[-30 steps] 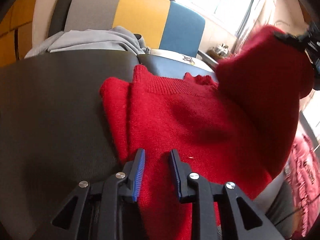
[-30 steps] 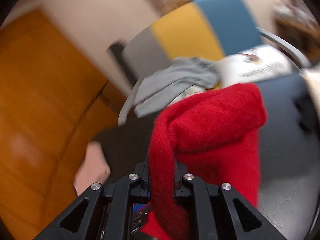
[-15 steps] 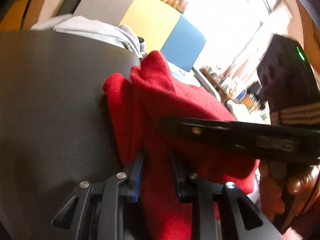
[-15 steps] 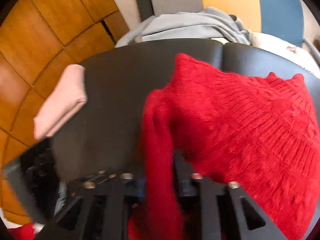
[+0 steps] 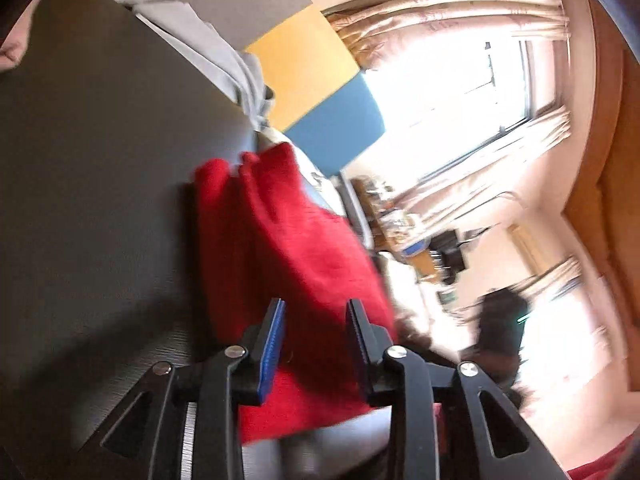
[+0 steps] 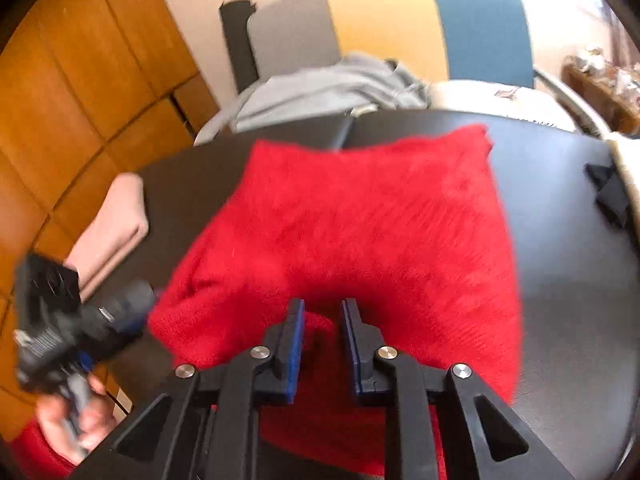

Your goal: Fold clothes

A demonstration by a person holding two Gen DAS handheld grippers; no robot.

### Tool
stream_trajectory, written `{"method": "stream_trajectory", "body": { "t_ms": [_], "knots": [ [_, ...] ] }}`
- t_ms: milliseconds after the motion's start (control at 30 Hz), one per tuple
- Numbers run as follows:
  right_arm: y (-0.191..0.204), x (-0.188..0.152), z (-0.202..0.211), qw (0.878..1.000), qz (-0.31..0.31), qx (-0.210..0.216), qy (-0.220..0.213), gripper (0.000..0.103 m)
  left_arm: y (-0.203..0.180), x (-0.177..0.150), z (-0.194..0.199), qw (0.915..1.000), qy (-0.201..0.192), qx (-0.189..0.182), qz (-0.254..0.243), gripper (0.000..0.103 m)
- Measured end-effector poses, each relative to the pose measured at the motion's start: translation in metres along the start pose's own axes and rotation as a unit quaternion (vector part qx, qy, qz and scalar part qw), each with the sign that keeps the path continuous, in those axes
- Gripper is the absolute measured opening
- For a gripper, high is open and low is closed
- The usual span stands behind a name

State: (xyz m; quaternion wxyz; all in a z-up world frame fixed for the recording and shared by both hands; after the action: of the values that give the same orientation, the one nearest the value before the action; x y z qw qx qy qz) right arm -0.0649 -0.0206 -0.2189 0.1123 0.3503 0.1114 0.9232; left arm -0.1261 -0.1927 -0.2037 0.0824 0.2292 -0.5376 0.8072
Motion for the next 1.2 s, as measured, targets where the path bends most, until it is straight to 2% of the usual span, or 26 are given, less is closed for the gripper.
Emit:
{"method": "stream_trajectory", "body": {
  "t_ms": [67, 167, 233, 300, 400, 500, 533, 567, 600, 633, 700, 800, 833, 867, 900, 967, 1067, 1100, 1200],
  "knots": [
    [0.014, -0.015, -0.007, 0.999, 0.036, 0.013, 0.016, 0.021, -0.009, 0.007, 0.000, 0.9996, -0.009, 0.015, -0.023, 0.036],
    [0.029, -0.027, -0.008, 0.997, 0.081, 0.012, 0.010, 0.021, -0.020, 0.001, -0.009, 0.9951, 0.017, 0.050, -0.083, 0.038],
    [0.028, -0.031, -0.007, 0.997, 0.064, 0.038, 0.011, 0.021, -0.020, -0.013, -0.024, 0.9891, 0.064, 0.074, -0.110, 0.038],
    [0.023, -0.038, -0.008, 0.998, 0.048, 0.047, 0.016, 0.021, -0.017, -0.023, -0.037, 0.9801, 0.099, 0.106, -0.136, 0.038],
    [0.021, -0.047, 0.003, 0.998, 0.029, 0.055, 0.011, 0.021, -0.020, -0.034, -0.040, 0.9721, 0.110, 0.125, -0.165, 0.038],
    [0.013, -0.042, 0.022, 0.999, 0.025, 0.035, -0.007, 0.021, -0.018, -0.042, -0.052, 0.9672, 0.149, 0.126, -0.163, 0.036],
    [0.010, -0.040, 0.030, 0.999, 0.025, 0.025, -0.015, 0.021, -0.017, -0.043, -0.054, 0.9656, 0.154, 0.129, -0.165, 0.026],
    [0.006, -0.037, 0.040, 0.999, 0.028, 0.011, -0.024, 0.021, -0.017, -0.043, -0.056, 0.9641, 0.157, 0.132, -0.169, 0.010],
    [0.001, -0.035, 0.048, 0.999, 0.032, -0.004, -0.033, 0.021, -0.018, -0.044, -0.051, 0.9662, 0.155, 0.128, -0.162, 0.006],
    [-0.006, -0.033, 0.054, 0.998, 0.034, -0.019, -0.040, 0.021, -0.022, -0.042, -0.047, 0.9720, 0.148, 0.110, -0.145, 0.005],
    [-0.014, -0.025, 0.056, 0.998, 0.035, -0.038, -0.045, 0.021, -0.043, -0.027, -0.034, 0.9834, 0.114, 0.059, -0.128, 0.005],
    [-0.021, -0.015, 0.067, 0.996, 0.030, -0.051, -0.060, 0.022, -0.089, -0.007, 0.003, 0.9828, 0.054, 0.020, -0.176, 0.003],
    [-0.017, -0.012, 0.068, 0.996, 0.031, -0.046, -0.063, 0.024, -0.096, -0.004, 0.014, 0.9805, 0.047, 0.018, -0.190, 0.003],
    [-0.013, -0.010, 0.067, 0.997, 0.031, -0.037, -0.063, 0.030, -0.101, -0.002, 0.024, 0.9779, 0.045, 0.020, -0.204, 0.004],
    [-0.008, -0.009, 0.066, 0.997, 0.031, -0.029, -0.062, 0.037, -0.098, -0.004, 0.030, 0.9760, 0.049, 0.030, -0.210, 0.004],
    [0.001, -0.011, 0.061, 0.998, 0.033, -0.009, -0.053, 0.040, -0.074, -0.014, 0.031, 0.9735, 0.061, 0.063, -0.211, 0.004],
    [0.013, -0.030, 0.038, 0.998, 0.057, -0.004, -0.009, 0.041, -0.006, -0.038, 0.029, 0.9769, 0.091, 0.121, -0.151, 0.004],
    [0.016, -0.039, 0.030, 0.998, 0.067, -0.003, 0.008, 0.041, 0.010, -0.046, 0.028, 0.9780, 0.097, 0.129, -0.132, 0.004],
    [0.022, -0.044, 0.033, 0.995, 0.097, -0.003, 0.016, 0.041, 0.033, -0.066, 0.041, 0.9802, 0.095, 0.128, -0.118, 0.004]
  ]
}}
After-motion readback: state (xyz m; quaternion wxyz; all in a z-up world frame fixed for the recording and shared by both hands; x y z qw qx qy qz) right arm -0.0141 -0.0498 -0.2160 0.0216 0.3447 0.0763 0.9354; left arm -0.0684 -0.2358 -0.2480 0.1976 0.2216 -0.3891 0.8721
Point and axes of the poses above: each gripper's, at about its wrist camera, not at the fingertips, and z roughly against the way its jaws point, y to its left, x to its top, the point moved 10 cm from there along -z, roughly the way its jaws point, and after that the axes turned 3 degrees about -y, right-handed, at the moved point
